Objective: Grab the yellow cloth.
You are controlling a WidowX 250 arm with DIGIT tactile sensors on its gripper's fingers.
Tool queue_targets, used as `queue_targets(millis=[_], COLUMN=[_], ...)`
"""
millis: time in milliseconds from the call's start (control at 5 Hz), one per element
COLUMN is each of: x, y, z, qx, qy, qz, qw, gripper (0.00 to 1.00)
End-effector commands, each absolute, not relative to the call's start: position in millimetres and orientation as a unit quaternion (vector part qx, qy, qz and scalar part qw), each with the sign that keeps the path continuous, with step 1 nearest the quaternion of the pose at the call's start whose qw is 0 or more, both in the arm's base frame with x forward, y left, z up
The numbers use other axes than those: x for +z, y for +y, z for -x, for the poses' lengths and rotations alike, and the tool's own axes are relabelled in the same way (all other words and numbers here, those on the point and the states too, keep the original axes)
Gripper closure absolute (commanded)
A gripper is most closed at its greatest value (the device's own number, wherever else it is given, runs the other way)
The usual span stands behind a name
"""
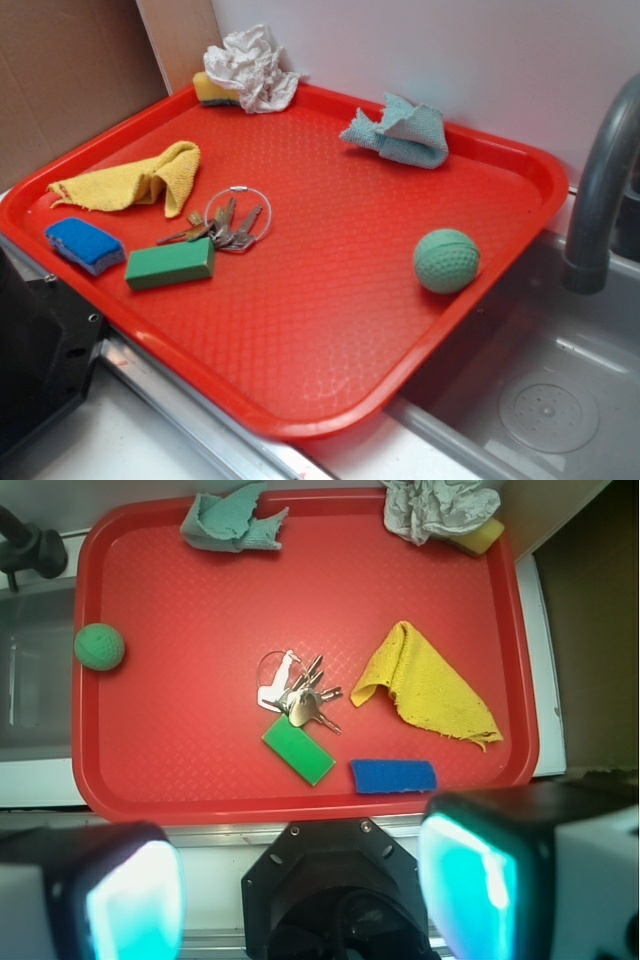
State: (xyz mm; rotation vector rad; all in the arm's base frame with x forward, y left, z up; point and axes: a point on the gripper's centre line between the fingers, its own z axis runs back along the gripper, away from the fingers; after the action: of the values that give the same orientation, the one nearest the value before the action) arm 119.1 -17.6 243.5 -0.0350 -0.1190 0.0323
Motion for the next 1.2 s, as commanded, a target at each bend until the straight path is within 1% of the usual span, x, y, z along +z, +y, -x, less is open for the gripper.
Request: queue_targets(millis=[0,200,400,600,800,1000], x=[243.5,193.5,156.4,129.4,101.1,79.8], y=[-17.6,32.4,70.9,100.0,103.8,81.0], z=[-119.1,-133.9,-146.1,-148.5,-164.3,-182.9], qx=[0.016,0.030,0.032,0.046,-0.049,-0.126], qy=[-0.059,-0.030,-0.052,-0.059,-0.090,-0.100], qz=[0.017,0.001,0.003,0.007,0.025,0.032], qw=[0.998,0.999,0.998,0.997,0.994,0.986], gripper=[0.00,0.00,0.00,0.00,0.00,0.00])
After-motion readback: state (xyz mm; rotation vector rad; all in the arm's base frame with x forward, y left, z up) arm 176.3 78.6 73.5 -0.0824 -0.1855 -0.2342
